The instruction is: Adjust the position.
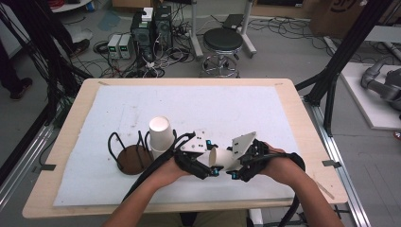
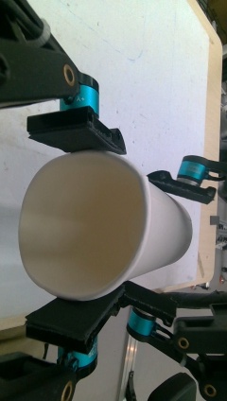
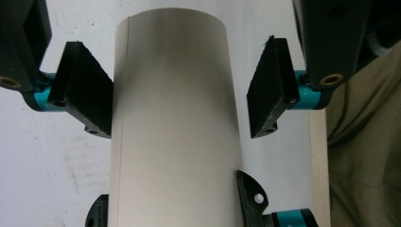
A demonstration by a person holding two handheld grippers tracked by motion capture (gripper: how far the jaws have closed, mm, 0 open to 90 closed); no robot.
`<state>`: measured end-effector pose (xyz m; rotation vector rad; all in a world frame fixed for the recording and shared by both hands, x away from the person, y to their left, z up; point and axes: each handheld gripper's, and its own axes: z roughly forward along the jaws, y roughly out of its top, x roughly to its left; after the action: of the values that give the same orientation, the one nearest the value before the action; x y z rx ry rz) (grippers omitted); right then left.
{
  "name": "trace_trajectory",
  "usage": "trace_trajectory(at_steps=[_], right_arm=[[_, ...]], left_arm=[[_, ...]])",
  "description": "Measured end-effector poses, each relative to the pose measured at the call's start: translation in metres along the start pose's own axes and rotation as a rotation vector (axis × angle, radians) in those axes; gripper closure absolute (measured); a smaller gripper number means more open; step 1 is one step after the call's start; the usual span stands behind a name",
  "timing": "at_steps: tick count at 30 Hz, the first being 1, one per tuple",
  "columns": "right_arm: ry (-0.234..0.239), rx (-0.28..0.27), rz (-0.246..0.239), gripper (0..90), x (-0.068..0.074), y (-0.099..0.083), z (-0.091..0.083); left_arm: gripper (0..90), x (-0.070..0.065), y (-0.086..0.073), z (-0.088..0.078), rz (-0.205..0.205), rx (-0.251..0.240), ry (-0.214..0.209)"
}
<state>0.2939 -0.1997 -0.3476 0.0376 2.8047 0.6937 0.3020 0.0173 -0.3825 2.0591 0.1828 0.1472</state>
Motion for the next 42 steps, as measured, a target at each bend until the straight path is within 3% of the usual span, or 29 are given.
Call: trace_trajectory(at_steps=[7, 16, 21, 23, 24, 26, 32, 37, 42], right_arm=[[0.014, 0.054, 0.001, 34.1, 0.001, 0.001, 0.006], [0.015, 0.021, 0.018, 36.5, 0.002, -0.007, 0.008], [-0.002, -0.021, 0.069, 36.4, -0.001, -0.015, 0.005], [-0.004, -0.089, 0.127, 36.3, -0.005, -0.026, 0.001], [-0.004, -0.089, 0.127, 36.3, -0.005, -0.026, 0.001], [-0.007, -0.145, 0.171, 36.3, -0.006, -0.034, -0.002], [-0.021, -0.273, 0.286, 36.3, -0.01, -0.059, -0.009], [-0.025, -0.295, 0.322, 36.1, -0.009, -0.07, -0.007], [-0.032, -0.33, 0.348, 36.0, -0.009, -0.075, -0.008]], left_arm=[[29.2, -0.001, 0.001, 0.002, 0.008, 0.007, -0.007], [27.7, -0.003, 0.0, 0.005, 0.003, -0.02, 0.005], [15.1, -0.001, 0.0, -0.003, -0.048, -0.138, 0.03], [15.1, 0.0, -0.001, -0.008, -0.062, -0.19, 0.028], [15.1, 0.001, -0.001, -0.012, -0.065, -0.208, 0.03], [15.1, 0.002, -0.001, -0.019, -0.083, -0.249, 0.038], [15.2, 0.003, 0.004, -0.039, -0.117, -0.338, 0.062], [15.9, 0.005, 0.012, -0.058, -0.126, -0.369, 0.084], [16.6, 0.007, 0.016, -0.081, -0.14, -0.39, 0.15]])
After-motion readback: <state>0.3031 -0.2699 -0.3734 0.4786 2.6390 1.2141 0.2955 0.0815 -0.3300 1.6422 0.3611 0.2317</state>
